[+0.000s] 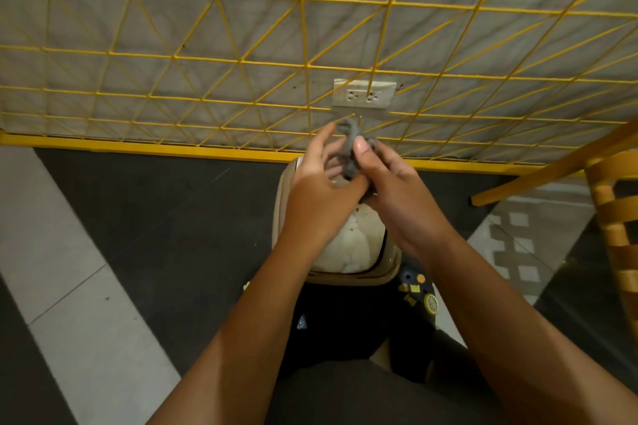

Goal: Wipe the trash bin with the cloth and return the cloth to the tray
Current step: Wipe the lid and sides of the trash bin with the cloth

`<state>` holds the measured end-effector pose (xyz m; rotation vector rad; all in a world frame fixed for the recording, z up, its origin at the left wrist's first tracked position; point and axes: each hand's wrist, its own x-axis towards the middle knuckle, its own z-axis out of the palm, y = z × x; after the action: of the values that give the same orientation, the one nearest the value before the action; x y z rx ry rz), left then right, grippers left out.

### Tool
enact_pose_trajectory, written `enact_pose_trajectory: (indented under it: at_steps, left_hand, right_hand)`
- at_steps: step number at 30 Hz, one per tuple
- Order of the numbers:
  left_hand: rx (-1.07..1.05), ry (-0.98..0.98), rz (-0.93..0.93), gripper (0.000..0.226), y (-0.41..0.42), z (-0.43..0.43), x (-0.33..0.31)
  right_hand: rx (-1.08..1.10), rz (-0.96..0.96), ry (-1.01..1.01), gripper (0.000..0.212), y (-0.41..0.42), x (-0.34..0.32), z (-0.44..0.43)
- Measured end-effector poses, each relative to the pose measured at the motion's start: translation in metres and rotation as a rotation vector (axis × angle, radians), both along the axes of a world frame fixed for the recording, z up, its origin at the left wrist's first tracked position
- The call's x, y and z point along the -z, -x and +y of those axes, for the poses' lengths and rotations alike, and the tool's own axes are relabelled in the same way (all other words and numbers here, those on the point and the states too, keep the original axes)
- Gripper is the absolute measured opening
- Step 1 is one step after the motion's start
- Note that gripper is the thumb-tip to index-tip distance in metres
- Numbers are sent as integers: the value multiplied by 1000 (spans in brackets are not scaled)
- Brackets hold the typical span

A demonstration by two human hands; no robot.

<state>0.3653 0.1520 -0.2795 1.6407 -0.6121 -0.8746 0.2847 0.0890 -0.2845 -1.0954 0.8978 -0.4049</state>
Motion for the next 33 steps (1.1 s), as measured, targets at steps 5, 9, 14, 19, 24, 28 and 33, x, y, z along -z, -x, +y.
enact_pose_trajectory:
  at_steps: [5,9,14,19,24,28,33]
  left_hand:
    - [262,6,-23,71,-7,2,3]
    - [146,-136,-423,53,-31,7,19]
    - [380,-535,-856,69,-46,14,55]
    - [373,-547,-838,75,-49,11,63]
    - [344,-549,-816,75,-46,11,63]
    - [340,-558,-808,74,-45,10,62]
    - [340,-542,-784,75,-45,9,64]
  right_hand:
    - [-6,-161,-101,19,6,-1,-15]
    - [93,315,404,10,11,16,-30]
    - [57,598,765,40,11,33,-26]
    - [-79,592,761,36,-7,44,-18]
    - [-307,621,955,48,-29,56,-3]
    - [-231,578,985,49,-4,53,6]
    - [-158,669,784,47,-1,48,-22]
